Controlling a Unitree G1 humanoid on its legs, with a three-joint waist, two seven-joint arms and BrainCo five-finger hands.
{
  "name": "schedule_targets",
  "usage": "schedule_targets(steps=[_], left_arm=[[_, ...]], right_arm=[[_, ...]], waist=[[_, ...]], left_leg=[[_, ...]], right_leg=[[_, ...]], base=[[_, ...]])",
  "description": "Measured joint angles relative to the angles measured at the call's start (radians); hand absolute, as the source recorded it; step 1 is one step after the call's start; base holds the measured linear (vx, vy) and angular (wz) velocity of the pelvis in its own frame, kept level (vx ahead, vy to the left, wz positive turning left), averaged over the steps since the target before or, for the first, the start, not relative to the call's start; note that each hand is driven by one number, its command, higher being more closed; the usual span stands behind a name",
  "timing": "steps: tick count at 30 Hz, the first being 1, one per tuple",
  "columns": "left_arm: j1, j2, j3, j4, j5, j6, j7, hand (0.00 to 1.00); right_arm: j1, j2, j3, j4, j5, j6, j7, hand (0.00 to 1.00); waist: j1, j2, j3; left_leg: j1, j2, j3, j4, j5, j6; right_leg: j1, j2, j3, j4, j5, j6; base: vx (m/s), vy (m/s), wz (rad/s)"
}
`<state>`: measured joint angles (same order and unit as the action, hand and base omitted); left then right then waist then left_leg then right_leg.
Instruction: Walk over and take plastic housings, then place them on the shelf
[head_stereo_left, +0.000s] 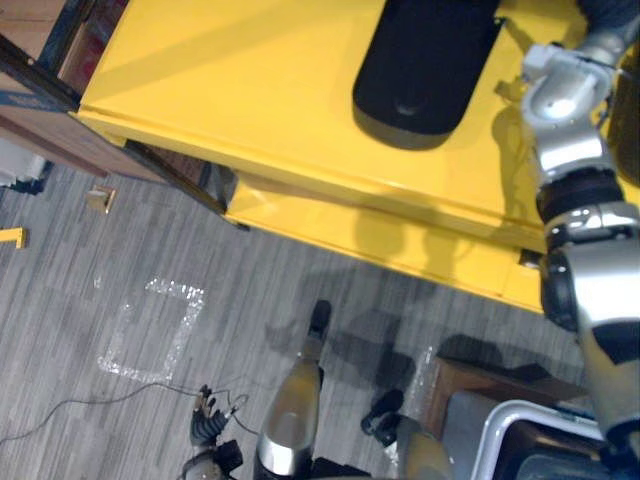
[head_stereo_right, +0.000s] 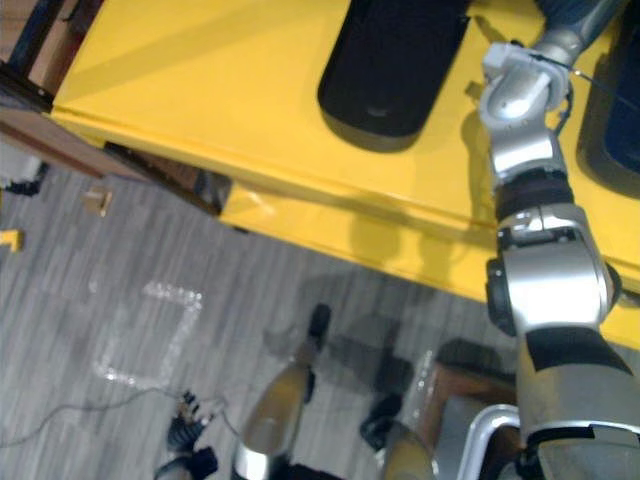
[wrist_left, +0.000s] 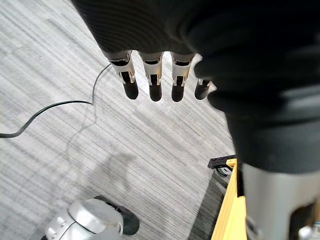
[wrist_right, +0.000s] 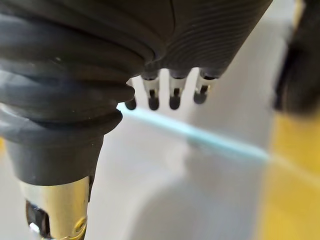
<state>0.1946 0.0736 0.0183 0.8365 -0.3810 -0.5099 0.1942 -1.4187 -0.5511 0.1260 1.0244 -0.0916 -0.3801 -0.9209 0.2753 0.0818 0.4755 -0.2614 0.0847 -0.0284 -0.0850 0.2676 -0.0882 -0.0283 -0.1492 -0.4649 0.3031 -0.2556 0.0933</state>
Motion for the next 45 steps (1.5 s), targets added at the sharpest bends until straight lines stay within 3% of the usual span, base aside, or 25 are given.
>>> schedule_targets(steps=[3,6,9,11,14,16,18,20,21,22,23,25,26,29,35,39,45], left_arm=[[-0.004,0.001,0.000,-0.005,0.047,-0.051,0.027,0.00],[-0.009,0.008,-0.001,-0.048,0.080,-0.060,0.067,0.00],[0.000,0.028,-0.012,-0.187,0.108,-0.058,0.127,0.00],[0.001,0.040,-0.020,-0.355,0.121,-0.054,0.161,0.00],[-0.006,0.038,-0.024,-0.609,0.125,-0.023,0.223,0.00],[-0.009,0.037,-0.027,-0.726,0.125,-0.002,0.249,0.00],[-0.007,0.036,-0.030,-0.832,0.123,0.032,0.264,0.00],[0.002,0.037,-0.028,-0.924,0.123,0.045,0.264,0.00],[0.009,0.038,-0.022,-0.958,0.124,0.045,0.262,0.00],[0.031,0.035,-0.016,-0.992,0.122,0.045,0.260,0.00],[0.070,0.031,-0.014,-1.035,0.123,0.044,0.255,0.00],[0.093,0.036,-0.001,-1.074,0.122,0.035,0.254,0.00],[0.107,0.035,0.003,-1.099,0.123,0.032,0.255,1.00],[0.138,0.036,0.003,-1.139,0.122,0.032,0.250,1.00],[0.159,0.034,-0.003,-1.158,0.090,0.053,0.144,1.00],[0.153,0.039,-0.024,-1.119,0.065,0.128,0.024,1.00],[0.089,0.052,-0.078,-1.042,0.046,0.229,-0.059,1.00]], right_arm=[[0.059,0.000,-0.031,-0.160,-0.052,-0.054,-0.020,0.00],[0.238,0.033,-0.051,-0.411,-0.093,-0.081,-0.003,0.00],[0.516,0.129,-0.051,-0.732,-0.089,-0.077,0.102,0.00],[0.719,0.192,-0.010,-0.950,-0.088,-0.056,0.198,0.00],[1.036,0.246,0.083,-1.185,-0.059,-0.025,0.379,0.00],[1.210,0.247,0.102,-1.231,-0.059,-0.013,0.447,0.00],[1.343,0.247,0.100,-1.235,-0.040,-0.010,0.506,0.00],[1.437,0.249,0.101,-1.236,-0.040,-0.007,0.552,0.00],[1.481,0.263,0.099,-1.236,-0.040,-0.001,0.583,0.00],[1.539,0.278,0.101,-1.236,-0.042,0.010,0.615,0.00],[1.604,0.273,0.100,-1.248,-0.044,0.009,0.634,0.00],[1.675,0.299,0.102,-1.217,-0.037,0.018,0.665,0.00],[1.702,0.308,0.103,-1.179,-0.035,0.022,0.682,0.00],[1.737,0.350,0.101,-1.029,-0.031,0.030,0.703,0.00],[1.747,0.365,0.075,-0.760,-0.041,0.027,0.707,0.00],[1.745,0.367,0.054,-0.636,-0.031,0.027,0.739,0.00],[1.714,0.404,0.054,-0.509,0.003,0.052,0.798,0.00]], waist=[[-0.023,-0.009,-0.006],[-0.051,-0.056,-0.048],[-0.081,-0.116,-0.117],[-0.122,-0.137,-0.170],[-0.173,-0.134,-0.219],[-0.200,-0.119,-0.242],[-0.213,-0.097,-0.254],[-0.218,-0.090,-0.263],[-0.224,-0.126,-0.268],[-0.221,-0.139,-0.272],[-0.232,-0.111,-0.290],[-0.247,-0.128,-0.303],[-0.247,-0.135,-0.310],[-0.258,-0.151,-0.321],[-0.264,-0.133,-0.334],[-0.278,-0.095,-0.354],[-0.286,-0.090,-0.360]], left_leg=[[0.029,0.009,0.018,-0.004,-0.005,0.002],[0.051,0.020,0.045,-0.005,-0.024,0.006],[0.093,0.019,0.098,-0.005,-0.046,0.005],[0.105,0.011,0.124,-0.004,-0.048,0.005],[0.140,0.015,0.154,-0.005,-0.048,0.006],[0.141,0.025,0.167,-0.006,-0.048,0.005],[0.140,0.039,0.178,-0.006,-0.074,0.001],[0.140,0.040,0.189,-0.006,-0.109,-0.029],[0.140,0.017,0.211,0.016,-0.124,-0.004],[0.134,-0.016,0.209,0.160,-0.164,0.039],[0.143,-0.011,0.208,0.147,-0.221,0.038],[0.181,-0.027,0.224,0.053,-0.183,0.040],[0.200,-0.032,0.232,0.001,-0.157,0.045],[0.212,-0.042,0.238,-0.003,-0.153,0.049],[0.225,-0.042,0.246,-0.005,-0.151,0.048],[0.229,-0.033,0.238,-0.006,-0.144,0.043],[0.229,-0.025,0.234,-0.006,-0.146,0.039]], right_leg=[[0.033,0.014,0.012,-0.045,0.020,-0.002],[0.056,0.027,0.038,-0.093,0.043,-0.001],[0.095,0.028,0.082,-0.147,0.071,0.006],[0.102,0.027,0.097,-0.165,0.083,0.008],[0.119,0.026,0.138,-0.175,0.101,0.006],[0.117,0.034,0.143,-0.179,0.112,0.002],[0.116,0.050,0.151,-0.197,0.132,-0.004],[0.117,0.050,0.164,-0.244,0.150,-0.018],[0.115,0.017,0.168,-0.275,0.166,-0.012],[0.120,-0.010,0.187,-0.289,0.179,-0.013],[0.119,0.004,0.198,-0.292,0.187,-0.006],[0.107,-0.006,0.201,-0.292,0.195,0.009],[0.097,-0.006,0.216,-0.285,0.198,0.008],[0.101,-0.015,0.220,-0.273,0.205,0.019],[0.103,-0.012,0.226,-0.258,0.202,0.014],[0.102,-0.005,0.223,-0.254,0.188,0.001],[0.102,-0.001,0.224,-0.253,0.178,0.011]], base=[[-0.03,0.012,-0.21],[0.02,0.013,-0.32],[0.08,0.008,-0.40],[0.07,0.013,-0.32],[-0.01,0.009,-0.36],[-0.08,0.019,-0.21],[-0.13,0.047,-0.23],[-0.10,0.071,-0.26],[0.15,0.114,-0.35],[0.26,0.156,-0.36],[0.28,0.146,-0.22],[0.19,0.126,-0.06],[0.18,0.113,-0.11],[0.19,0.080,-0.06],[0.05,0.021,-0.05],[-0.05,-0.020,0.01],[-0.03,-0.012,0.03]])
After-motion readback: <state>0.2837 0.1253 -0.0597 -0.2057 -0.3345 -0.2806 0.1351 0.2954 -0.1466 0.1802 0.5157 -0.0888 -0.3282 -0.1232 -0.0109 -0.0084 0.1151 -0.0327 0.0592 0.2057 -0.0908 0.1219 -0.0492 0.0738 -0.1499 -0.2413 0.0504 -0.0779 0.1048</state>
